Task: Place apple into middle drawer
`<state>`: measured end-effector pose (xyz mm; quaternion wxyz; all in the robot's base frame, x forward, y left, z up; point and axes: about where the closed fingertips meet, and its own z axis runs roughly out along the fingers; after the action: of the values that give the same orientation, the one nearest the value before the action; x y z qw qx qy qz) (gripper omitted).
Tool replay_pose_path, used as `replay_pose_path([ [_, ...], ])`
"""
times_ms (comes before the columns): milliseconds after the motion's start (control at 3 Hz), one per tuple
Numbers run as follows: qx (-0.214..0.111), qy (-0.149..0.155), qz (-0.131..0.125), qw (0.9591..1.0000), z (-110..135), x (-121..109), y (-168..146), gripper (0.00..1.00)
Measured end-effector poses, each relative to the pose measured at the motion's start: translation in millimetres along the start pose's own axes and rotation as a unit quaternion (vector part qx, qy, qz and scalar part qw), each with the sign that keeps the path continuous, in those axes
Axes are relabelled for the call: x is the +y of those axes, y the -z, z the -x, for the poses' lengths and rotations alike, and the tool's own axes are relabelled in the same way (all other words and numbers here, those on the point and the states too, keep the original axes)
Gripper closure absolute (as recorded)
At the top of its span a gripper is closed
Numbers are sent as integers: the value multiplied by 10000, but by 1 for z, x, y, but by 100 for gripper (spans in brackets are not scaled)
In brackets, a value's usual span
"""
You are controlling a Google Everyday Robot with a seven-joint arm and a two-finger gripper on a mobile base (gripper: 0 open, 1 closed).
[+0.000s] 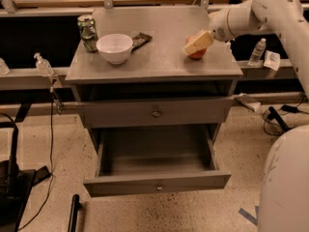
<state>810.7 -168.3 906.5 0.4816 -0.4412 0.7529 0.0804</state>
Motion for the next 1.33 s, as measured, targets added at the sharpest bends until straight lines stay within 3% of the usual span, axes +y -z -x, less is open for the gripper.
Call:
replay_pose_path([
  [333, 29, -140, 68, 9999, -15, 3, -12, 0],
  [667, 4, -566, -43, 9984, -43, -3, -22, 0],
  [1333, -5, -636, -35, 9980, -47, -1, -30, 44],
])
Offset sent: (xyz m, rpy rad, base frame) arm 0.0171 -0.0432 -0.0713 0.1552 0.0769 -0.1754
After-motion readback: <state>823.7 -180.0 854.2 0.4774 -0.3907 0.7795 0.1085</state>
